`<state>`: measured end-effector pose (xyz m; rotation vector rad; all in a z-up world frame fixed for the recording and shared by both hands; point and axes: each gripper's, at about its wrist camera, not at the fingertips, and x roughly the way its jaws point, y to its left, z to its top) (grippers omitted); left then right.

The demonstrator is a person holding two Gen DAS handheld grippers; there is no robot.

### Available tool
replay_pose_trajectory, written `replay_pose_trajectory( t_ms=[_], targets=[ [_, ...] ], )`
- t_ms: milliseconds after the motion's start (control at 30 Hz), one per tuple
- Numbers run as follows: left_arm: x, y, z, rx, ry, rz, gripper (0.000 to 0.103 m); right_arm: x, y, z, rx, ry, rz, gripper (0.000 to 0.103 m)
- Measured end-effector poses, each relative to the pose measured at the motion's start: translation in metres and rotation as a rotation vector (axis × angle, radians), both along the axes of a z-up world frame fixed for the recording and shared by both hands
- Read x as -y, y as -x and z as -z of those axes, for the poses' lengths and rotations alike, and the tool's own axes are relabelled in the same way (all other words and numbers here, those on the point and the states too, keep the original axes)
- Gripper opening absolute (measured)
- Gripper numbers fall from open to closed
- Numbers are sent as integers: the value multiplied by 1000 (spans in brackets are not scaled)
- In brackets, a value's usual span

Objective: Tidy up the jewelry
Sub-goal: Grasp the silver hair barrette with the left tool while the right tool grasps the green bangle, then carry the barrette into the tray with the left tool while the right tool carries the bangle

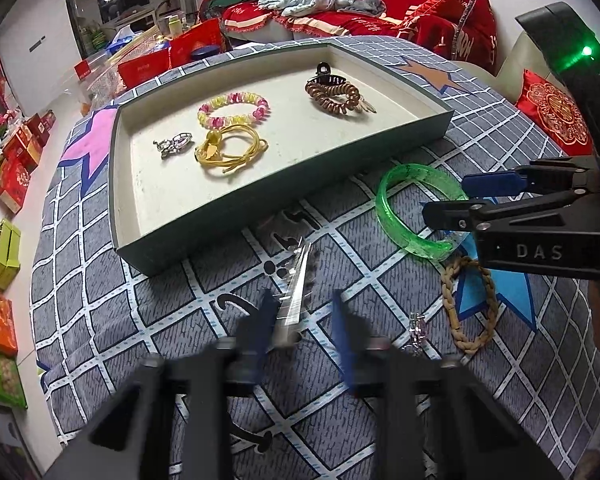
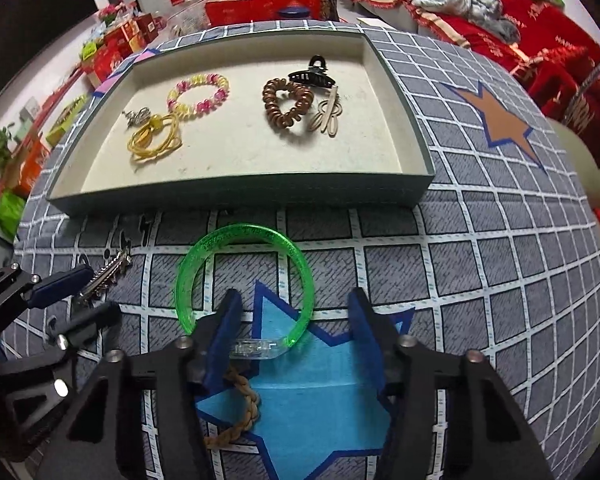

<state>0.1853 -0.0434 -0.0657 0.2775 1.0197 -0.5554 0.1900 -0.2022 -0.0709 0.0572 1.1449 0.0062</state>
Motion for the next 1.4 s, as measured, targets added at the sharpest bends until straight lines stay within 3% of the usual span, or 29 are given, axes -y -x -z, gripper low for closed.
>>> replay_pose_trajectory(
  t_ms=[67, 133, 200, 467, 933, 1200, 1400],
  targets=[
    [0, 1, 0, 0, 0, 0, 30, -1, 1, -1, 3, -6, -5, 42],
    [0, 3, 0, 4, 2, 0, 29, -1, 2, -1, 8, -2, -15, 20],
    [-2, 4, 0, 1, 11, -6, 26, -1, 4, -2, 13, -19, -20, 10],
    [-12, 8, -9, 1, 55, -43, 26, 1, 16, -14, 44, -48, -44, 8],
    [-16, 14, -48, 65, 132, -50, 26, 16, 17, -46, 103, -153, -6, 8],
    [-19, -7, -75, 126, 167, -78, 26, 18, -13, -72, 144, -183, 6, 8],
    [-24, -42, -80, 149, 160, -122, 26, 11, -52, -70, 130, -200, 8, 8]
  ],
)
